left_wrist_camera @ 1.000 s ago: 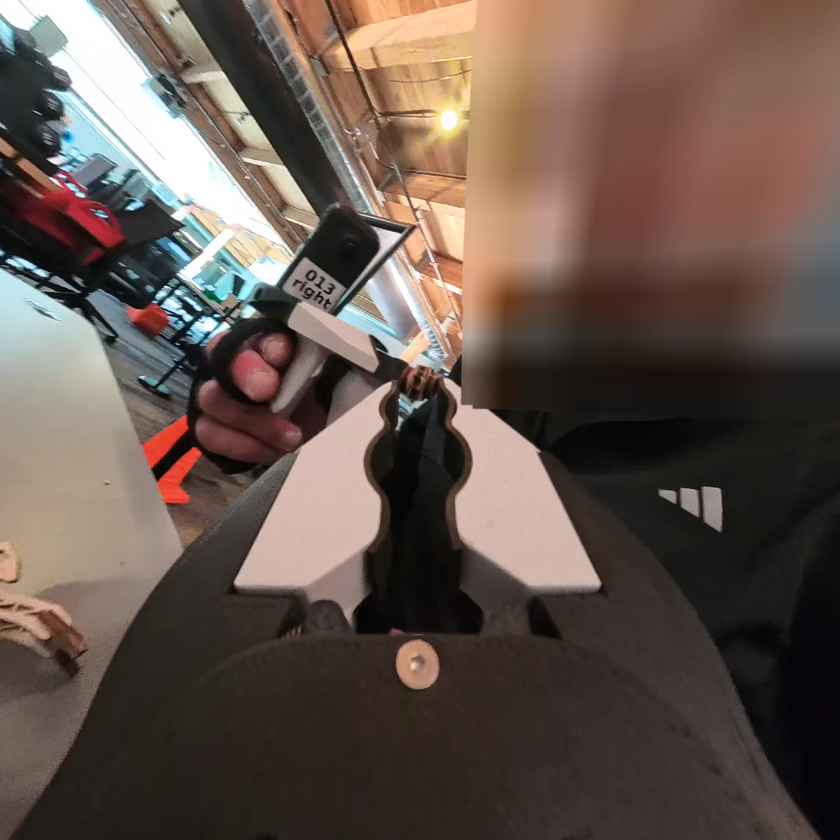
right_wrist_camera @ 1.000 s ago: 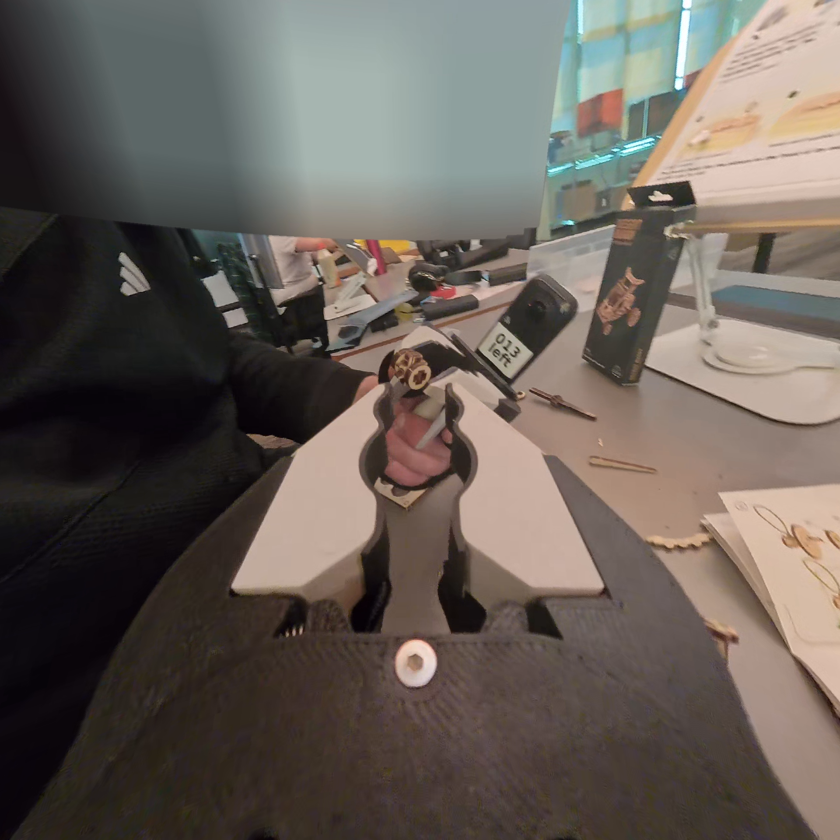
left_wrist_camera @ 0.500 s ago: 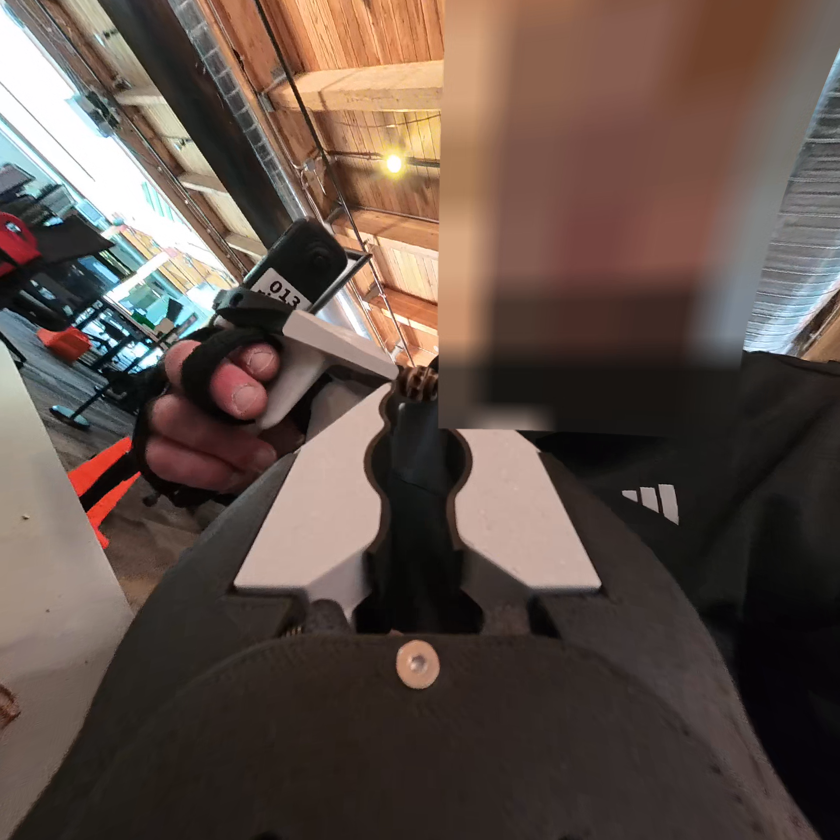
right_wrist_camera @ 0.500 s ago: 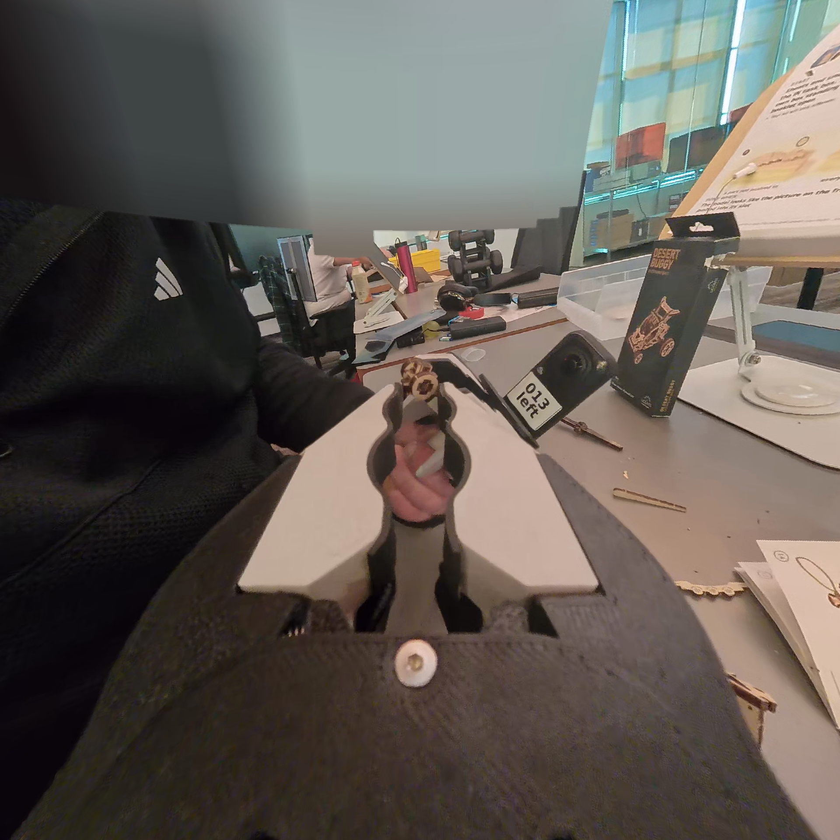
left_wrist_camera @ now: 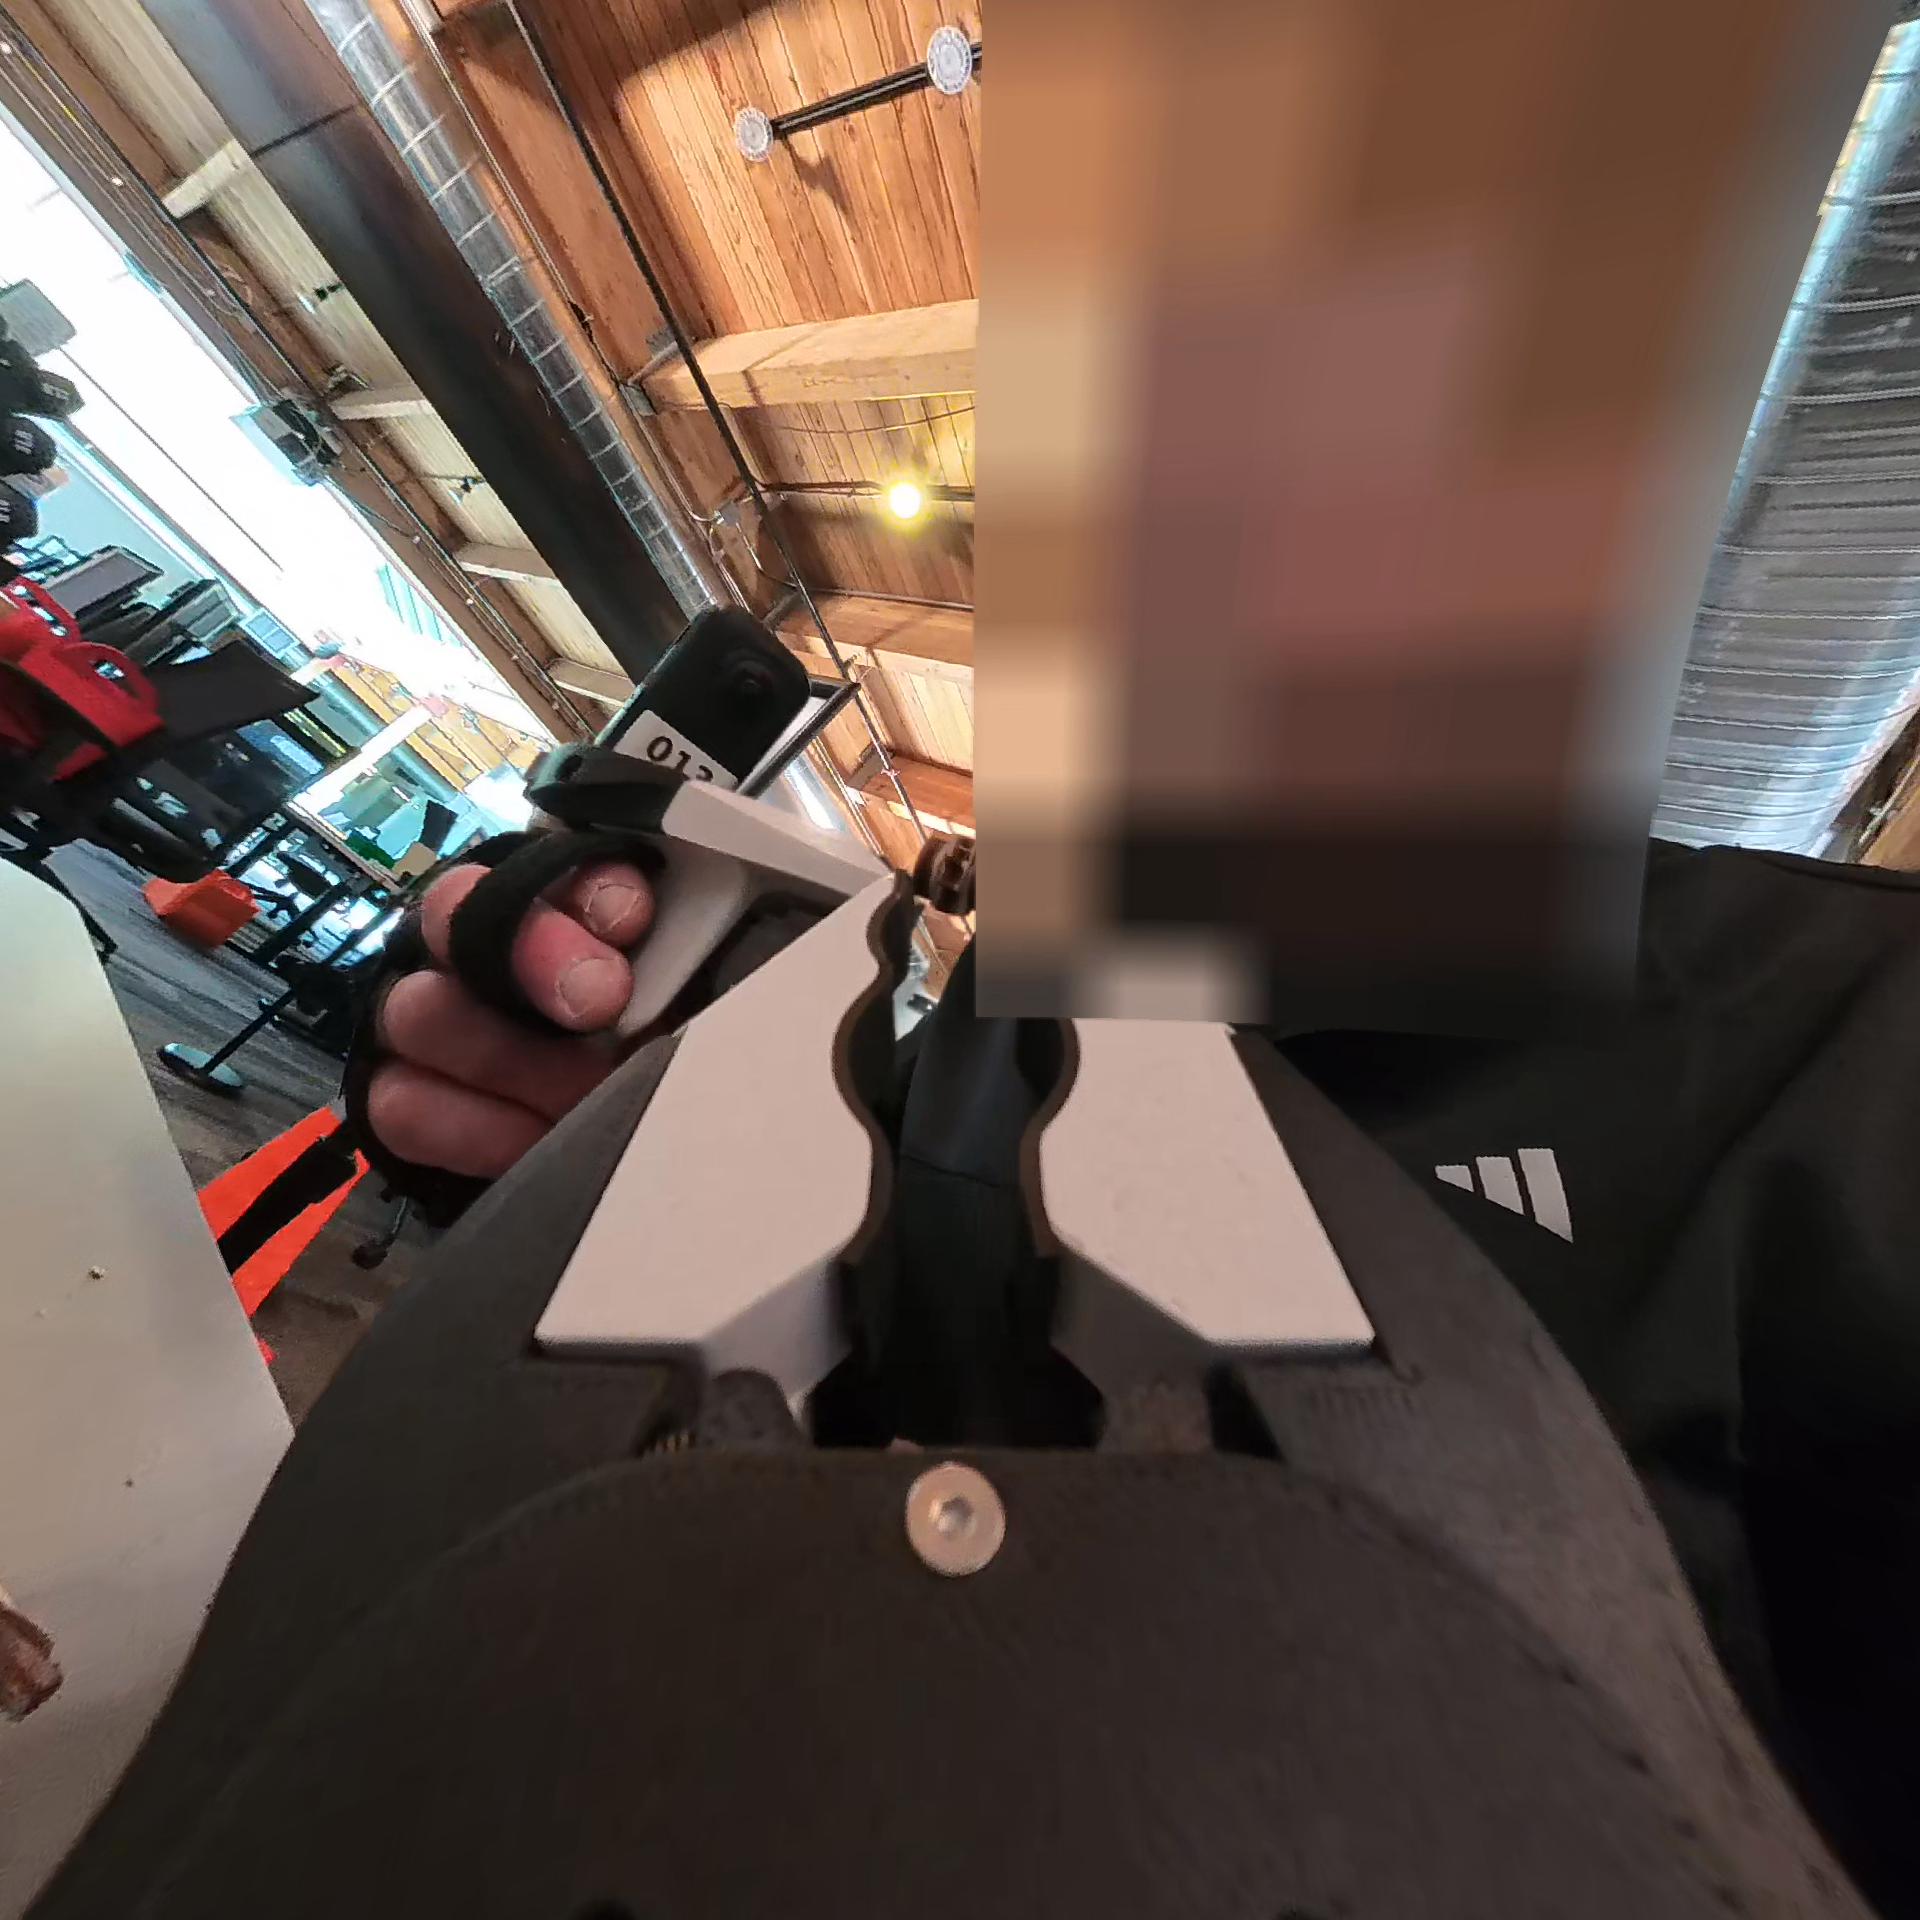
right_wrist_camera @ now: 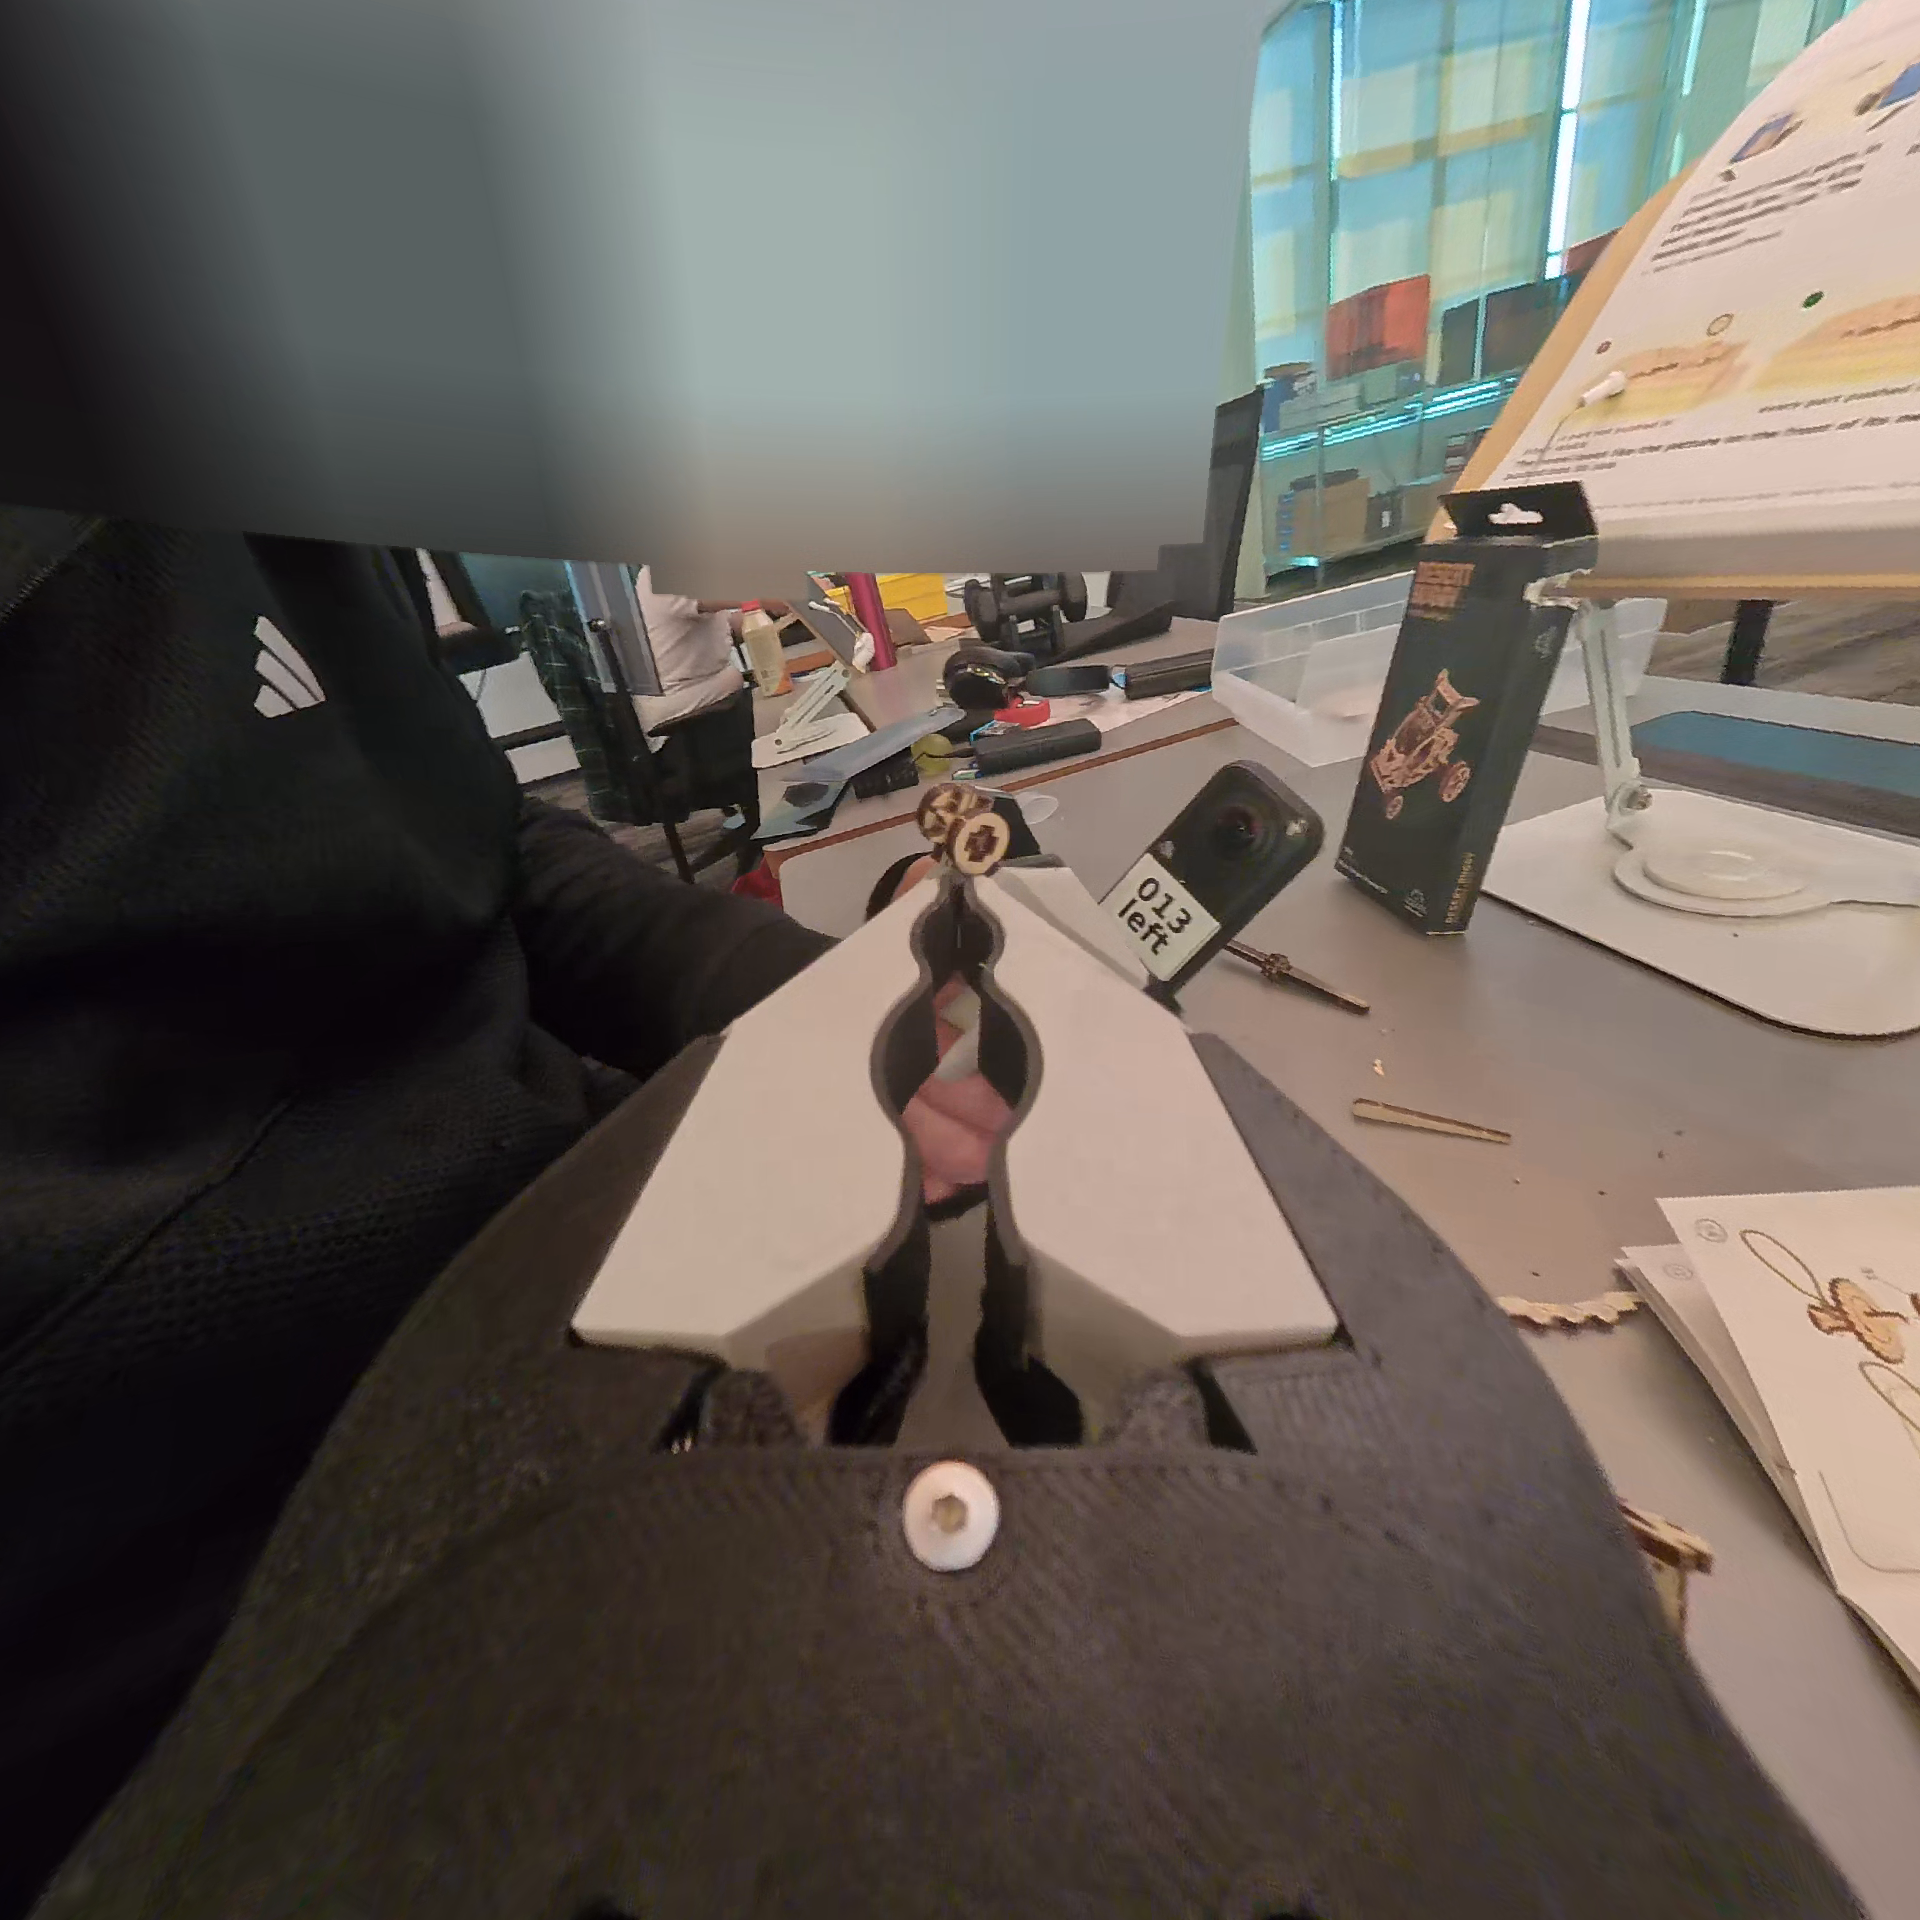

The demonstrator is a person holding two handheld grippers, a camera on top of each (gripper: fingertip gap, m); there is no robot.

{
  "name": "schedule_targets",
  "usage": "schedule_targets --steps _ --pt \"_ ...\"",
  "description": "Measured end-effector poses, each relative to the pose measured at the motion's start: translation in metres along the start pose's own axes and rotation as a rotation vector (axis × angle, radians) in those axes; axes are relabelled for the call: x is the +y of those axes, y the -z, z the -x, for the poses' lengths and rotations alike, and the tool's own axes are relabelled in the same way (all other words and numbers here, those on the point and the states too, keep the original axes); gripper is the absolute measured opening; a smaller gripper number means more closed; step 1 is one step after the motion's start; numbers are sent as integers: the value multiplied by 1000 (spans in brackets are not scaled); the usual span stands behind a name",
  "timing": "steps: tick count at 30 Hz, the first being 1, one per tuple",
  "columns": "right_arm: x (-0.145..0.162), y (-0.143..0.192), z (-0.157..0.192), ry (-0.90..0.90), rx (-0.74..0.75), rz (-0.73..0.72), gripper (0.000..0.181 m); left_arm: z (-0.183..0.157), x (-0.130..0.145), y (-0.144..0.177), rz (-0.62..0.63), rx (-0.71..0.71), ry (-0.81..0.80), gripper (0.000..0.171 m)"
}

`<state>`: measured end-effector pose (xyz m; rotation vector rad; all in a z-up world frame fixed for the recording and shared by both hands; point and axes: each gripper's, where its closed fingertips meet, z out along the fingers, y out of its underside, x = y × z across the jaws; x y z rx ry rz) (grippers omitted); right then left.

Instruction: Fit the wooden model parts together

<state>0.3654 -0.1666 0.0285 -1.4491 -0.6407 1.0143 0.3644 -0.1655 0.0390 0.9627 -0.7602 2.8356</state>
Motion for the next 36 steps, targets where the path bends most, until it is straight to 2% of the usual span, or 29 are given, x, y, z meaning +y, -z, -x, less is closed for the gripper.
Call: schedule_targets --steps 12,20,23,24,26,27,31,36 --pt "-1 -1 -4 17 41 3 0 2 -4 -1 -54 -30 -25 12" --pt "0 -5 -12 -9 100 13 0 4 -14 7 -161 -79 -71 10" --pt "-1 -1 -20 -50 135 11 0 11 -20 11 -131 -245 -212 8" --pt "-2 1 -23 -74 153 3 1 7 -25 12 -137 -261 -254 8" --pt "-1 -1 -23 -98 155 22 22 5 -27 11 -94 -321 -338 8" --pt "-3 -3 -23 -97 159 19 27 5 -27 9 -63 -349 -388 8" --pt "-8 -8 -20 -61 185 26 18 7 -20 -1 57 -432 -542 8" --pt "-13 -5 -20 -47 200 7 15 11 -18 -8 139 -550 -725 8"
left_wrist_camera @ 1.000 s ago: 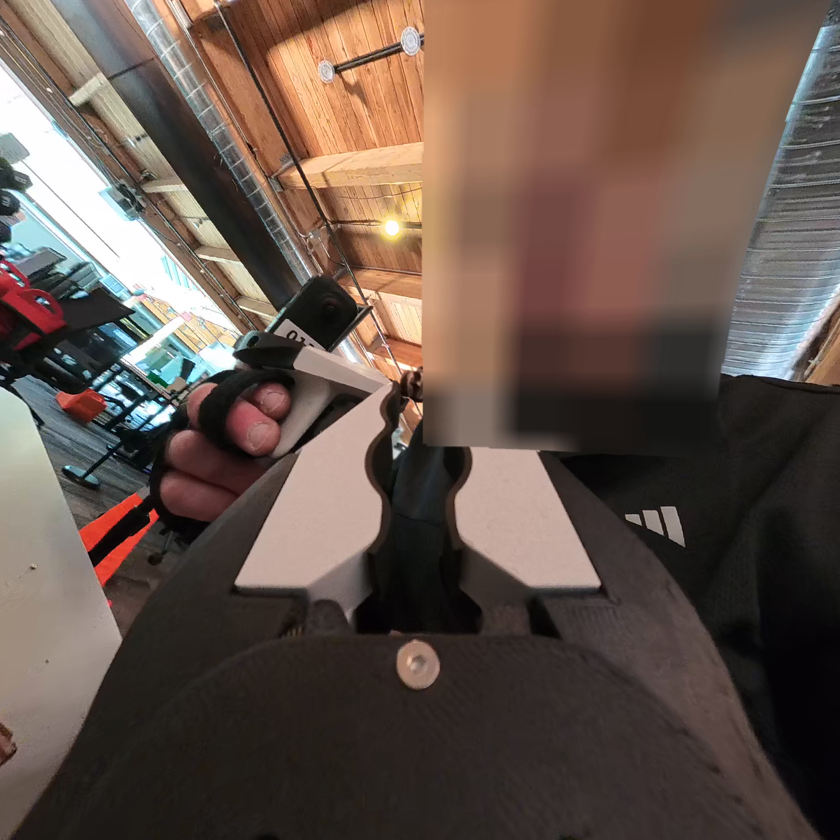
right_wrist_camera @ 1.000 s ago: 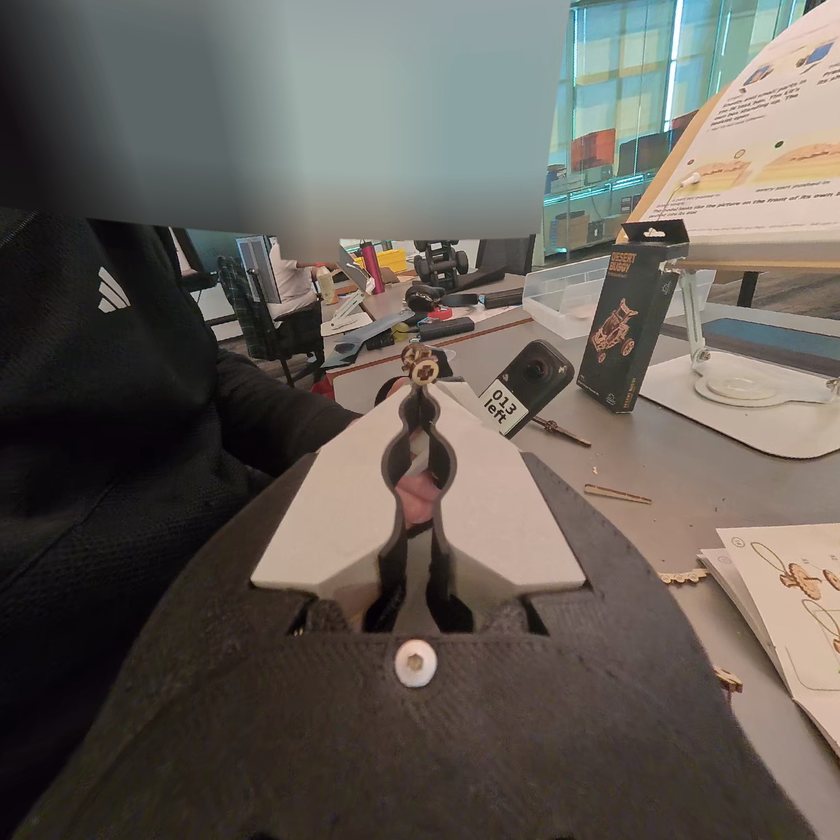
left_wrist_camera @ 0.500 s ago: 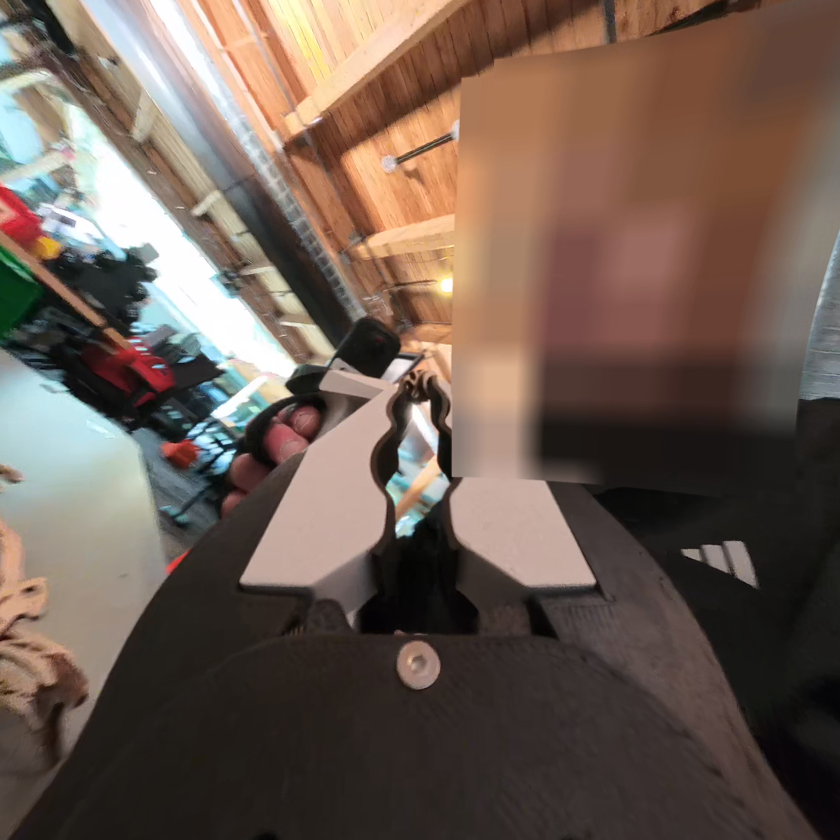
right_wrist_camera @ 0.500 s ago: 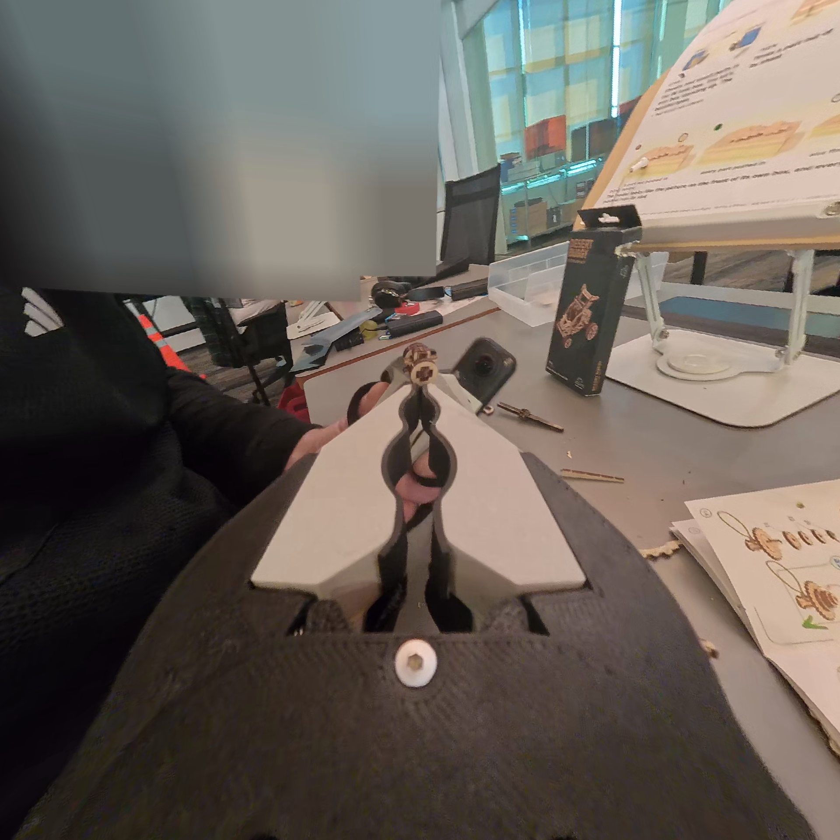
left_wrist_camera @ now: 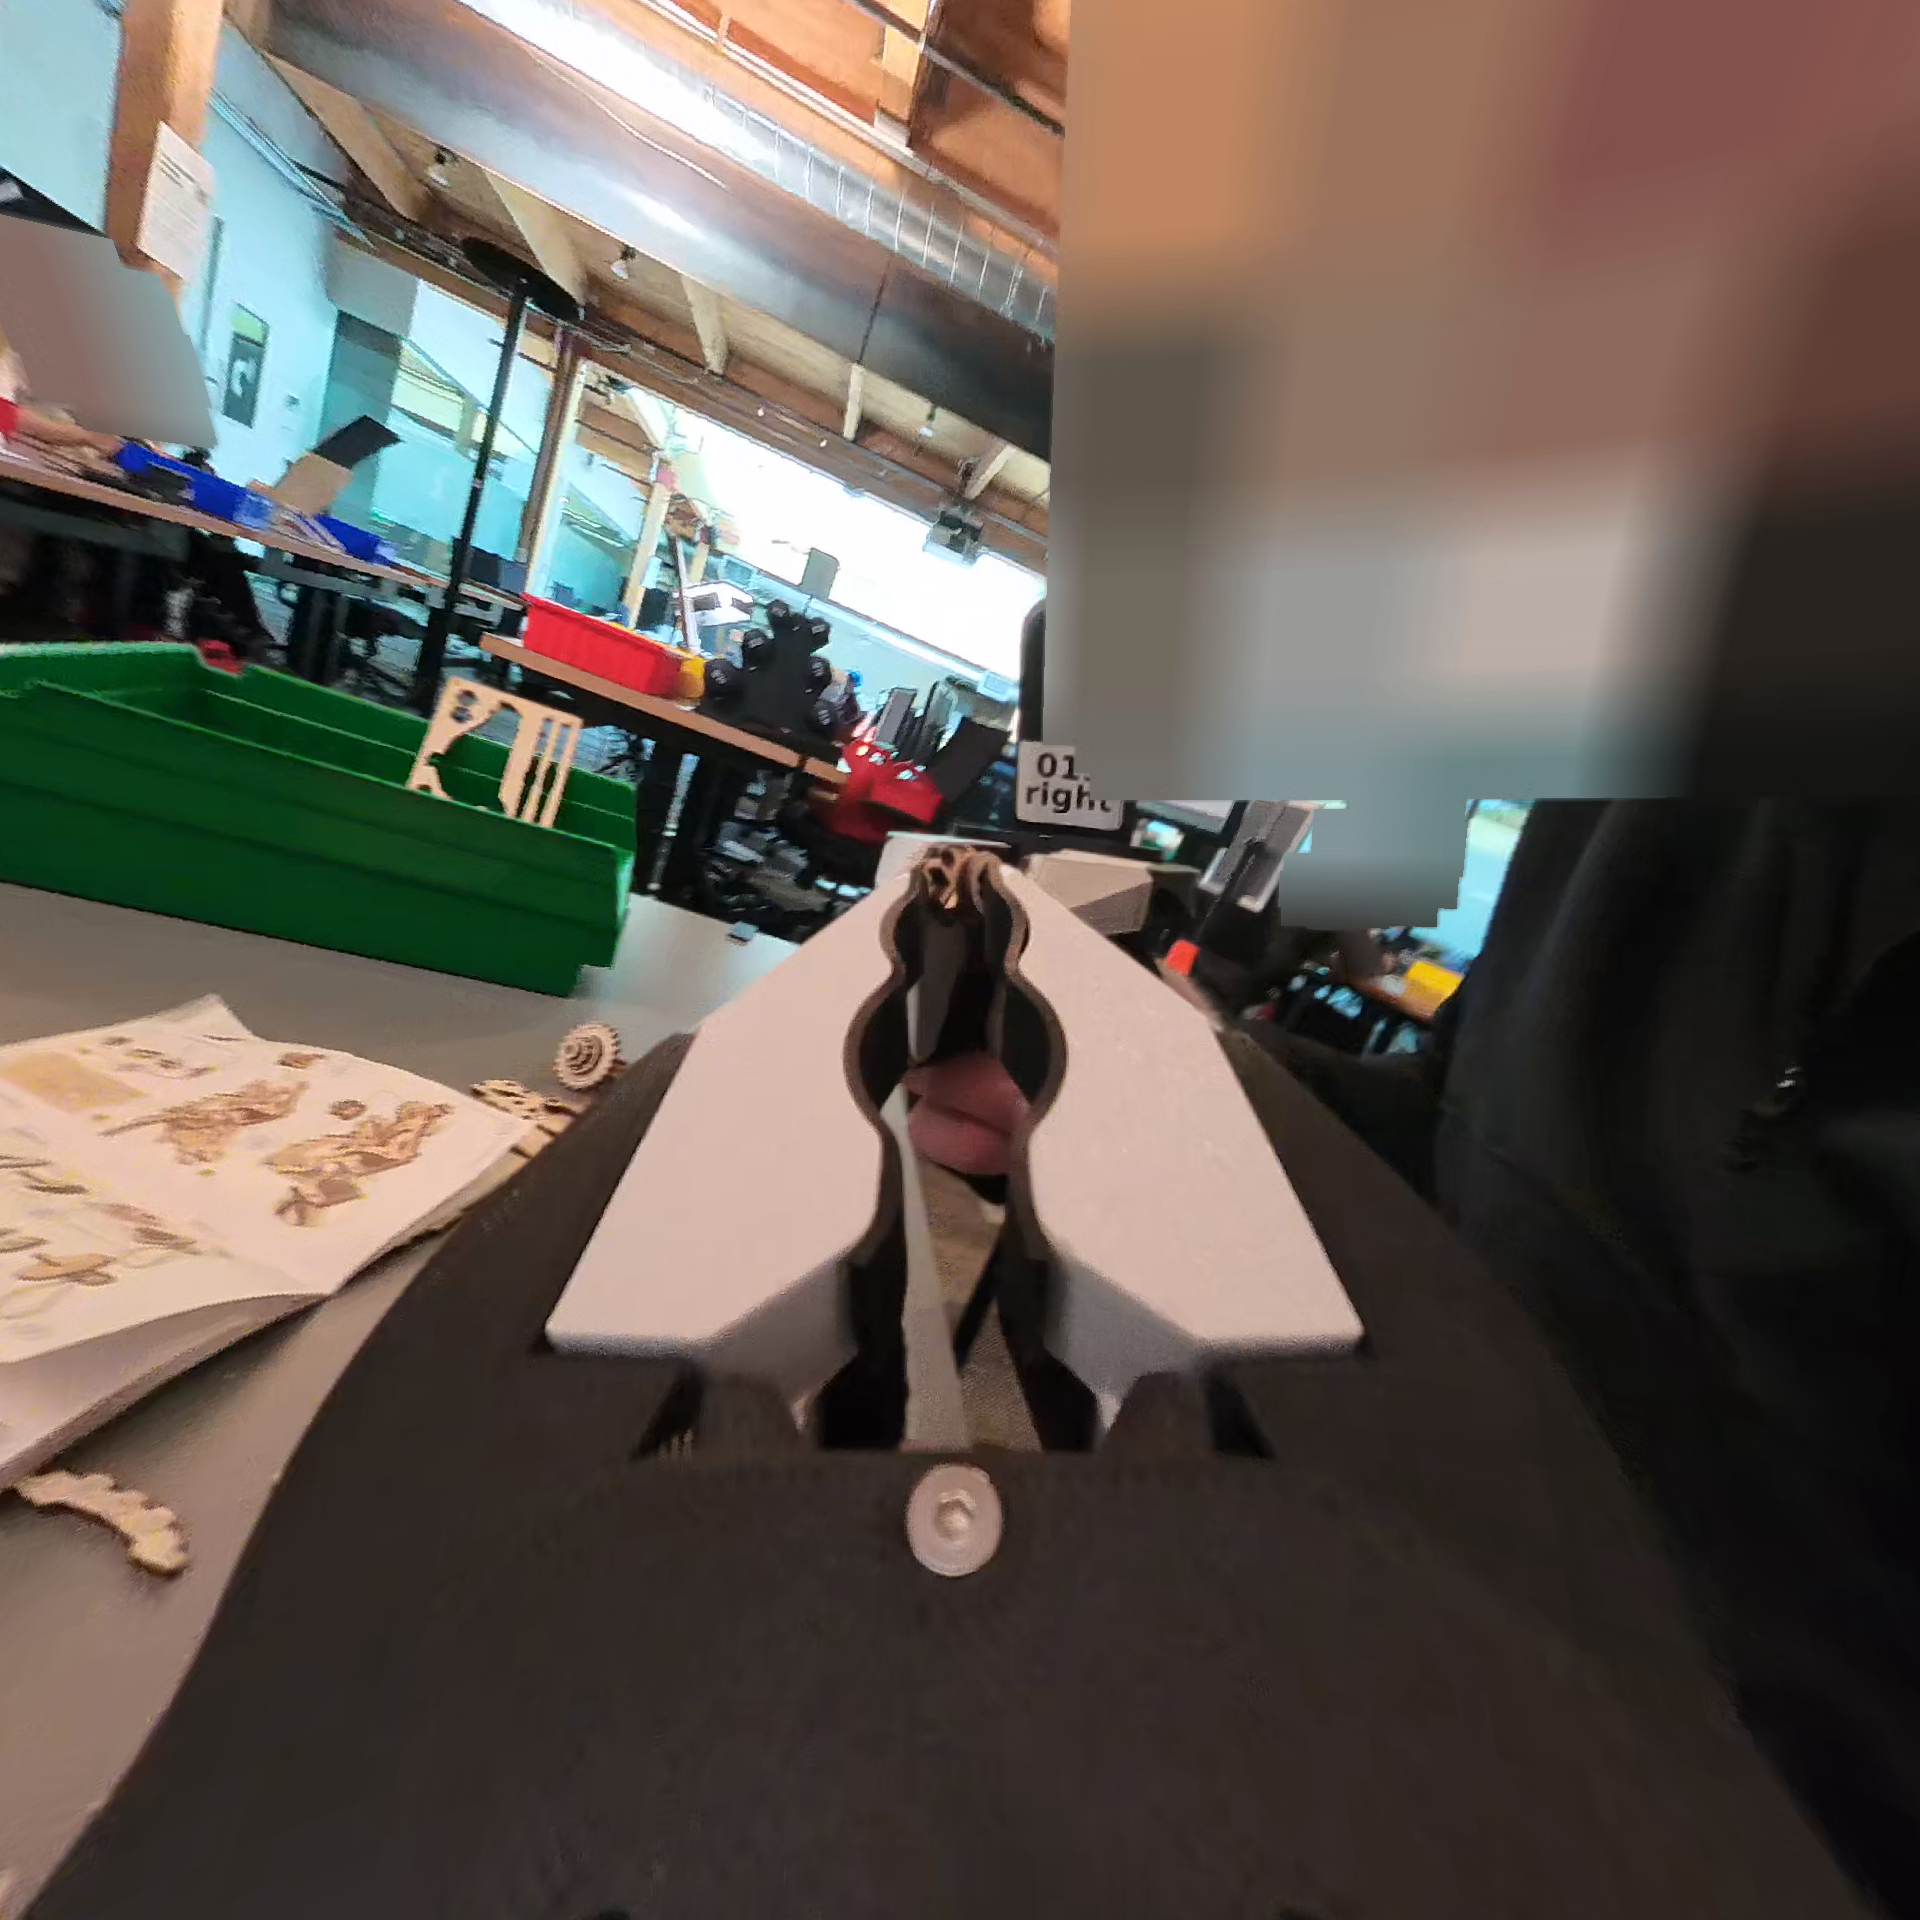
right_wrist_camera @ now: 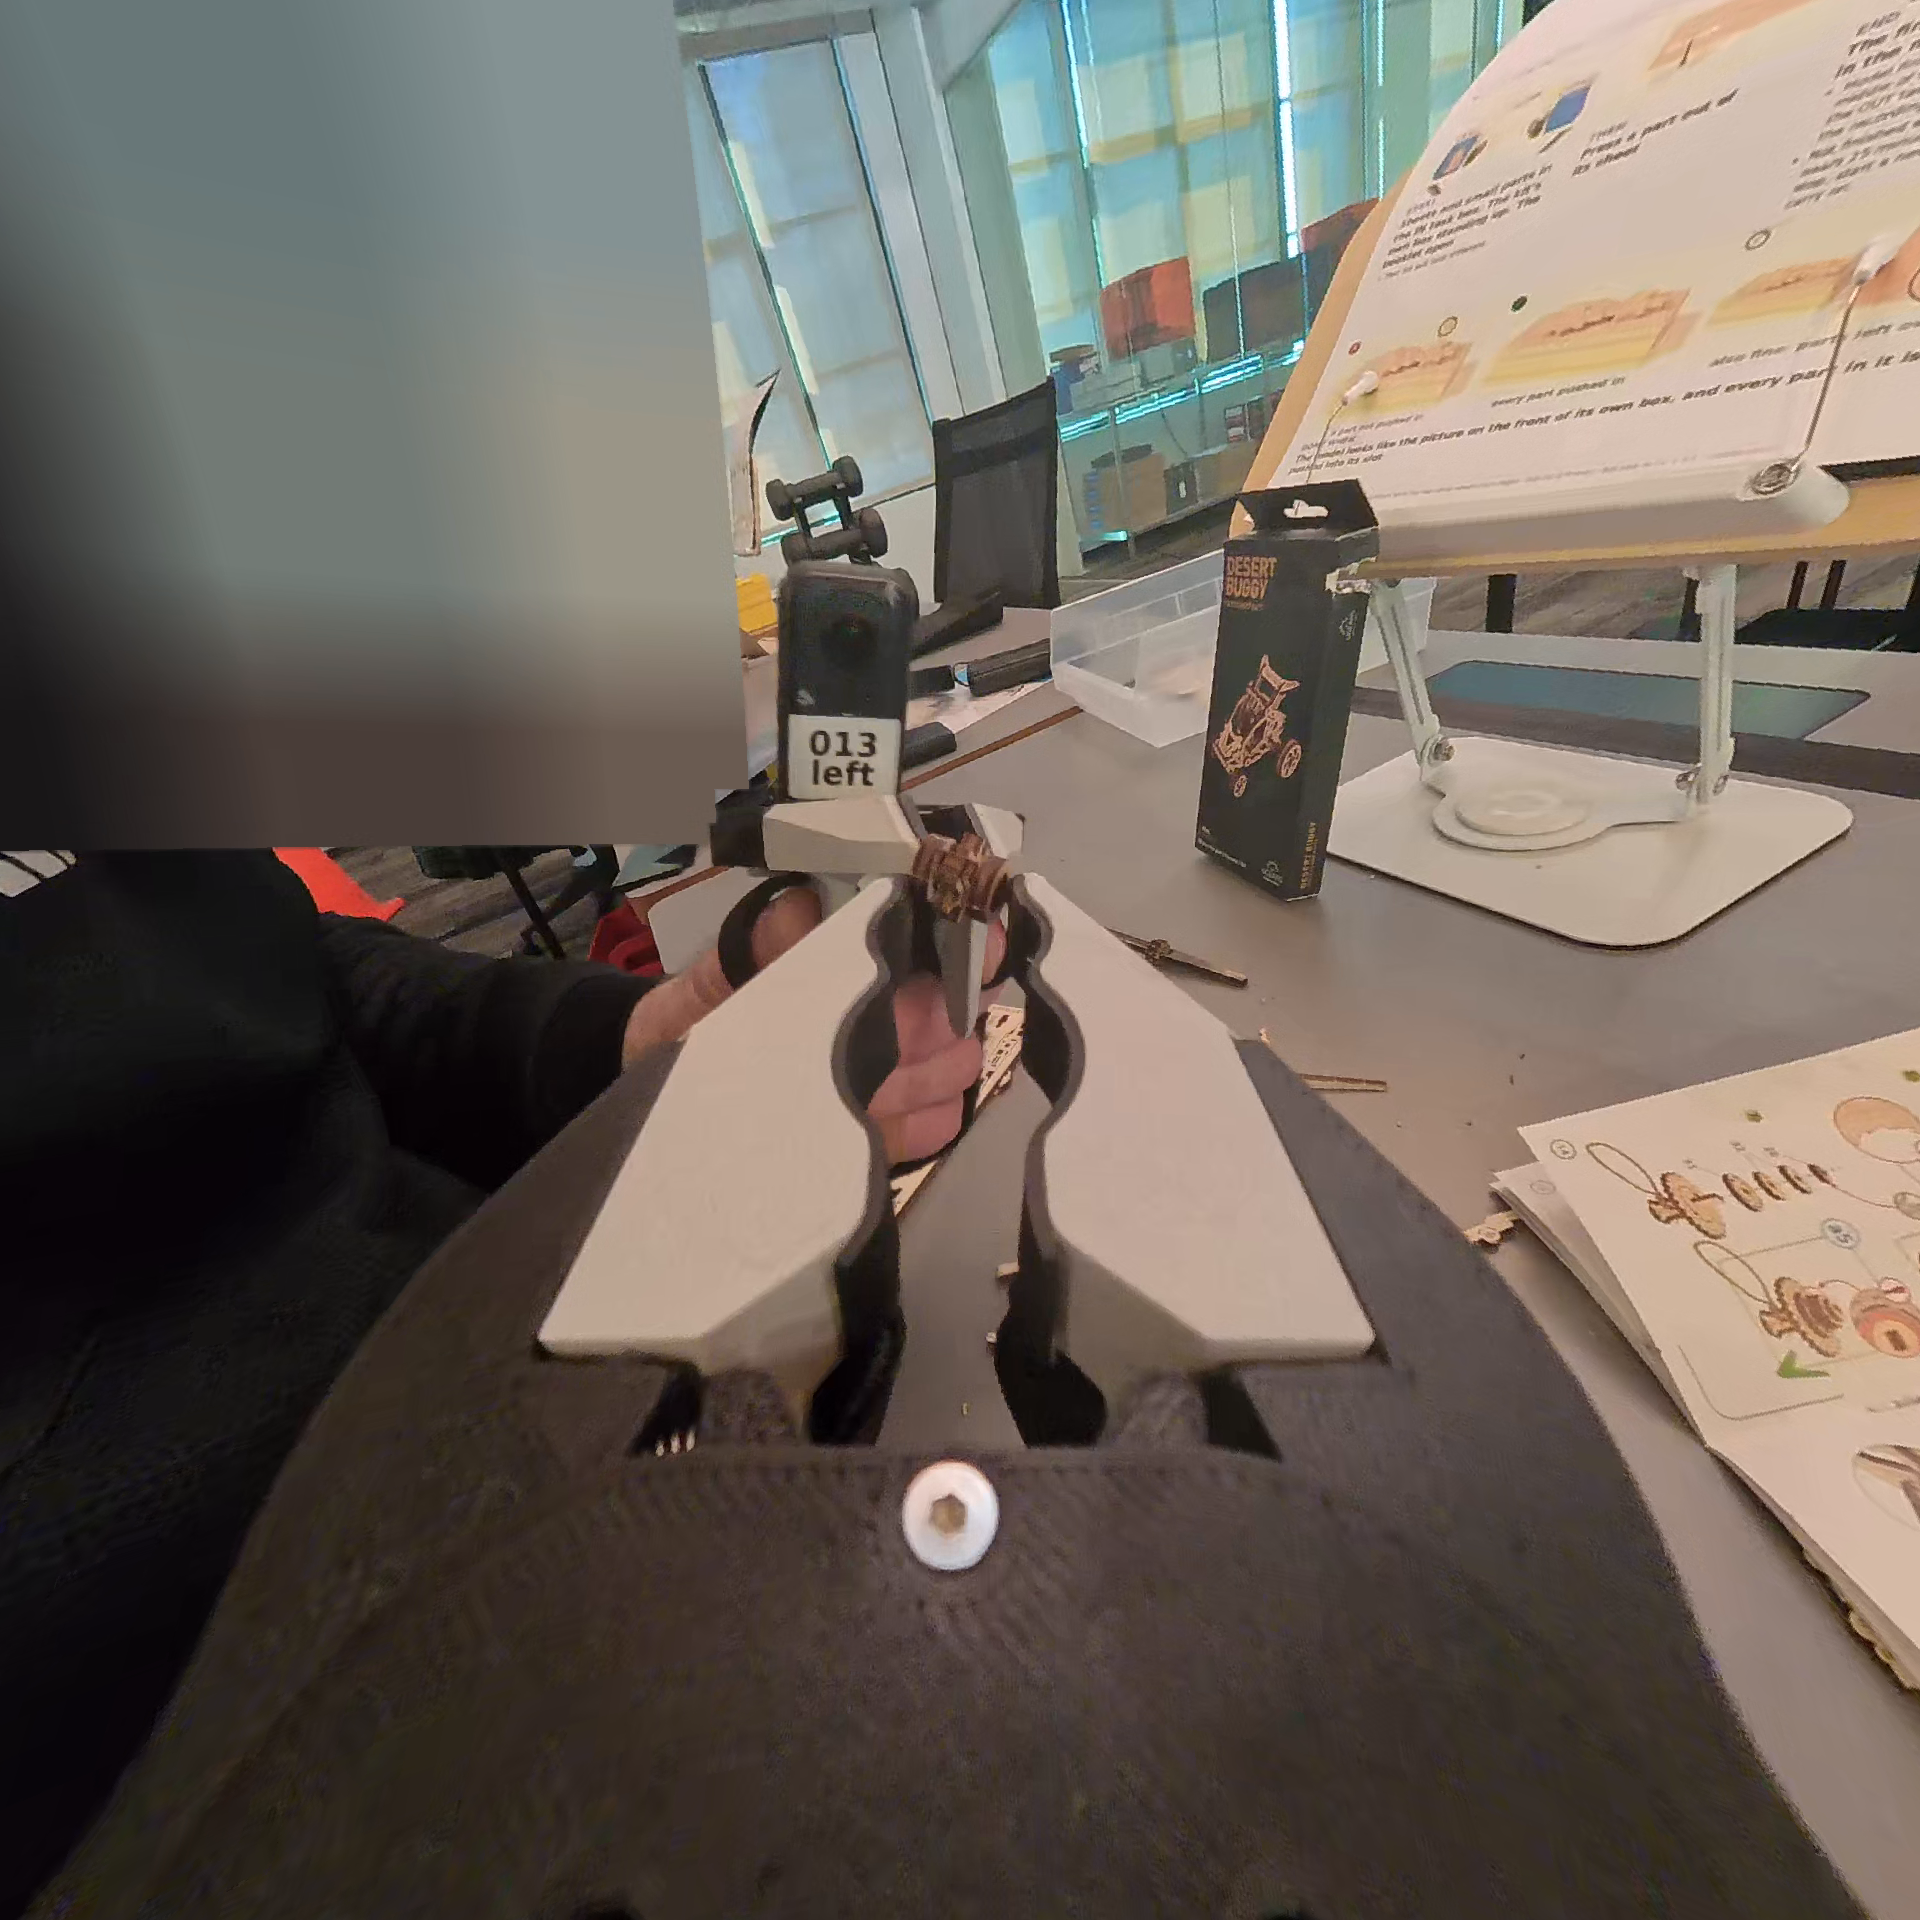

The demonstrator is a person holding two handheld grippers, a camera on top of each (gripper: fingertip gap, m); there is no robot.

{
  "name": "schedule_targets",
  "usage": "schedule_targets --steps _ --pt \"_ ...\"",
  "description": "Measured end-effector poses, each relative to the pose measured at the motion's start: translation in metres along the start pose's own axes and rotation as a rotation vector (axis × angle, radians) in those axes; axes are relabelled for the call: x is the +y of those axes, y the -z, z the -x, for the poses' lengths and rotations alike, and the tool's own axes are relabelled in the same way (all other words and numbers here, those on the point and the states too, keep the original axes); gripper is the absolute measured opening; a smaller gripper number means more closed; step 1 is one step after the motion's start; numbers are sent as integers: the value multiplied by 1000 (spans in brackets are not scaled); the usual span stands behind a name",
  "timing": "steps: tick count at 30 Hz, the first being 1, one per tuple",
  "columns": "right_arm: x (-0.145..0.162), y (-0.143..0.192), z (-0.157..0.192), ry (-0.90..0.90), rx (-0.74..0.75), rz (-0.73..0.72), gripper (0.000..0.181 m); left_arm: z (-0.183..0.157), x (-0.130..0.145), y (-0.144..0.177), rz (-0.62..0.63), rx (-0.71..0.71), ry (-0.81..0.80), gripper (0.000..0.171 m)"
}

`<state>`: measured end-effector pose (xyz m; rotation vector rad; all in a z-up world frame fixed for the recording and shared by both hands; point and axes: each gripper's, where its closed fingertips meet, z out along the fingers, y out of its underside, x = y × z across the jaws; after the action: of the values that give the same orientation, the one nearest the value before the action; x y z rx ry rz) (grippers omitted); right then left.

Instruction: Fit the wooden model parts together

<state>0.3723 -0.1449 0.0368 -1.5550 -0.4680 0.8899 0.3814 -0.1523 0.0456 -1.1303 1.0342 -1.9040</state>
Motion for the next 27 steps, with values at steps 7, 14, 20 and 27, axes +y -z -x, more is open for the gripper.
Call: schedule_targets --steps 7,14,20,27 --pt "-4 5 7 139 -18 -24 14 -8 -1 -2 68 8 -123 10" --pt "0 5 3 473 138 104 15 -2 3 2 48 40 22 18" --pt "7 2 1 785 245 253 15 -12 8 1 65 157 200 21" --pt "5 -4 5 828 261 253 15 -12 5 -2 18 159 224 14"
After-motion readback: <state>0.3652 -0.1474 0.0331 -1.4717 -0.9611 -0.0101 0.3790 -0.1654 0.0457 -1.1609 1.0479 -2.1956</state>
